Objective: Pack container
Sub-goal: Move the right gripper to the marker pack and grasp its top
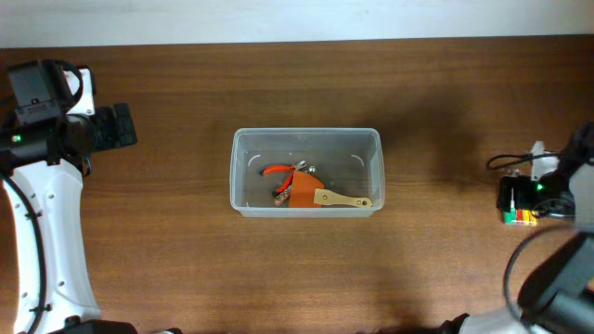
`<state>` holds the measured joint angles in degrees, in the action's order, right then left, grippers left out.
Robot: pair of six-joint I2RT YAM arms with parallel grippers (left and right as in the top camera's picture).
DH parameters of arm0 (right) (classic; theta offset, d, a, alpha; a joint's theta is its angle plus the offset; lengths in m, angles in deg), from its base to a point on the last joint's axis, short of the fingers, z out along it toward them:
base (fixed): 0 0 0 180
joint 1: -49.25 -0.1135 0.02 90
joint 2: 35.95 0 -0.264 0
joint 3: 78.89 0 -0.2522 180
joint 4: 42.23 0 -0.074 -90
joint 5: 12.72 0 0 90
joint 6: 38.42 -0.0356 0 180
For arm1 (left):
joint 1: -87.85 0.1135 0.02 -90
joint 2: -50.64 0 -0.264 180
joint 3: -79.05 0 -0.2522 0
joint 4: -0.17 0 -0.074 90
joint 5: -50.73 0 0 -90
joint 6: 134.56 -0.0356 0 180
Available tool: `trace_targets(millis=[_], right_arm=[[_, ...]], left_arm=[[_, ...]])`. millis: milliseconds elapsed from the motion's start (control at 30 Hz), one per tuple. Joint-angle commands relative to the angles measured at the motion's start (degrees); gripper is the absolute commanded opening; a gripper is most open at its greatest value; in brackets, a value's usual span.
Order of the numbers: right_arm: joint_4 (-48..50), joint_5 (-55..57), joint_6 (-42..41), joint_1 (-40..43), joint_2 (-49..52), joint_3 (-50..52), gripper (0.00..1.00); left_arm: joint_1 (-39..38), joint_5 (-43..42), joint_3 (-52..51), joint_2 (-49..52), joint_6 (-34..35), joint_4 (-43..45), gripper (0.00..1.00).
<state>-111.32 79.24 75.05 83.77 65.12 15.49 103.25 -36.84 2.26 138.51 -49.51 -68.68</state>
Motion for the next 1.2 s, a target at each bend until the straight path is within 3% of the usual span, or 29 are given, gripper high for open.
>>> trace_targets(millis=[0,300,1167], right_arm=[[2.73,2.21,1.64,0.0,4.17,0.28,0.99],[11.72,2.03,2.93,0.0,5.84,0.28,0.99],[13.81,-3.26,3.72,0.04,13.42,0.28,0.99]], left_arm=[[-0.13,0.59,-0.44,-0.63,-1.18,-0.39,0.99],[-0.13,0.57,-0.46,-0.63,-1.14,-0.83,0.99],[-0.13,0.55,-0.46,-0.63,-1.14,0.61,0.99]])
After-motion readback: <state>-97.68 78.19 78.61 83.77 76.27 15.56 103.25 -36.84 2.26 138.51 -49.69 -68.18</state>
